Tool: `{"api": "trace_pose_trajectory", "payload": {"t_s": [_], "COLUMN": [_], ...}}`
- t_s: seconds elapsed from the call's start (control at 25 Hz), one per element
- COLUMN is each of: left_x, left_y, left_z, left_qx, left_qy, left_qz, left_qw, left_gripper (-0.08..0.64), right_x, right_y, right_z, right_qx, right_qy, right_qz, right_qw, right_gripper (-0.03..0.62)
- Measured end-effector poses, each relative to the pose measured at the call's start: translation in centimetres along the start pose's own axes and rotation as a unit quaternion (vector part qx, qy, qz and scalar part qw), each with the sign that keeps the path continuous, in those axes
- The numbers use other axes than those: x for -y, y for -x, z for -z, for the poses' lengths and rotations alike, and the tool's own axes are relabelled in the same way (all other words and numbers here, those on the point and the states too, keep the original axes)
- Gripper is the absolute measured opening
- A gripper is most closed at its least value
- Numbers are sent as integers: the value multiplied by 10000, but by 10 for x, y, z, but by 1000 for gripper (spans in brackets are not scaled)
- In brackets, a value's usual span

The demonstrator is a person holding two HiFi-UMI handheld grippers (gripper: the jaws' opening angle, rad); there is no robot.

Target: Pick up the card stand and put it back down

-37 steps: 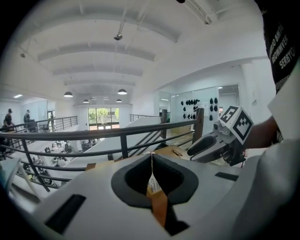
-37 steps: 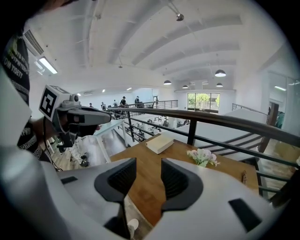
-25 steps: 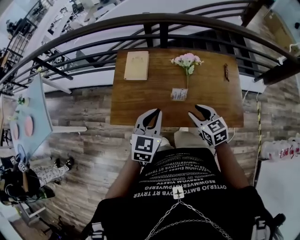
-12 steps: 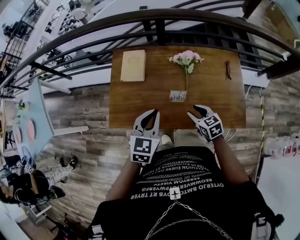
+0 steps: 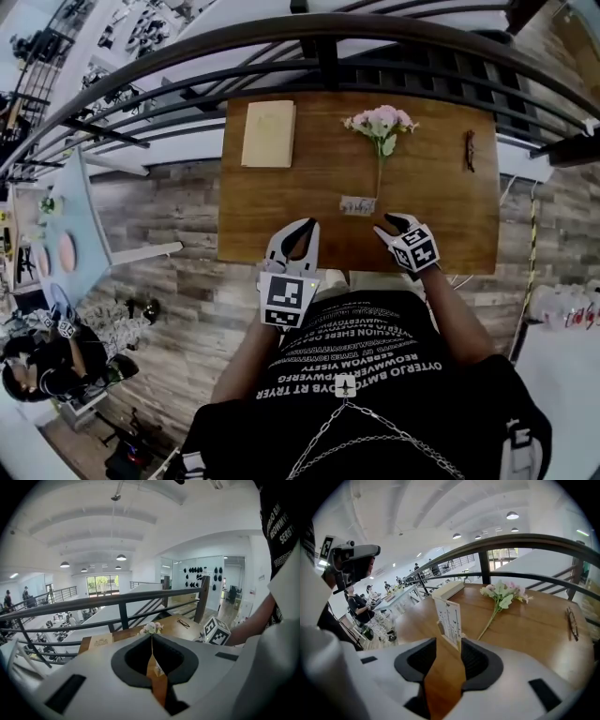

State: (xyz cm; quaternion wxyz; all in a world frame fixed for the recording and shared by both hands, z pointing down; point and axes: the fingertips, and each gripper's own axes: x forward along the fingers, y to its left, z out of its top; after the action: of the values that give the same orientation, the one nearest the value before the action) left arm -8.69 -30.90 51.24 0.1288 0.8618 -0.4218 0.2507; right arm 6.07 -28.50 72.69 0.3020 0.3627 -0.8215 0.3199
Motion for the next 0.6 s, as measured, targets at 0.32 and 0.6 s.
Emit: {"api": "trace_pose_trajectory", "payload": {"t_s": [0.32,0.6], "left_x": [-19,-23], "left_y": [-28,-34], "left_z": [-1,0], "left_qx": [-331,-539], "left_qy": [69,111], "left_qz": [-151,-158], "left_qw": [9993,9984], "left_gripper": [29,29], "right_x": [19,26], "right_y": [-49,-67], "right_z": [-3,3], "right_qx": [-317,-569], "right_qy": [-111,-319], "right_qz": [-287,-353], "right_qw": [9990,9972], "right_gripper": [183,184]}}
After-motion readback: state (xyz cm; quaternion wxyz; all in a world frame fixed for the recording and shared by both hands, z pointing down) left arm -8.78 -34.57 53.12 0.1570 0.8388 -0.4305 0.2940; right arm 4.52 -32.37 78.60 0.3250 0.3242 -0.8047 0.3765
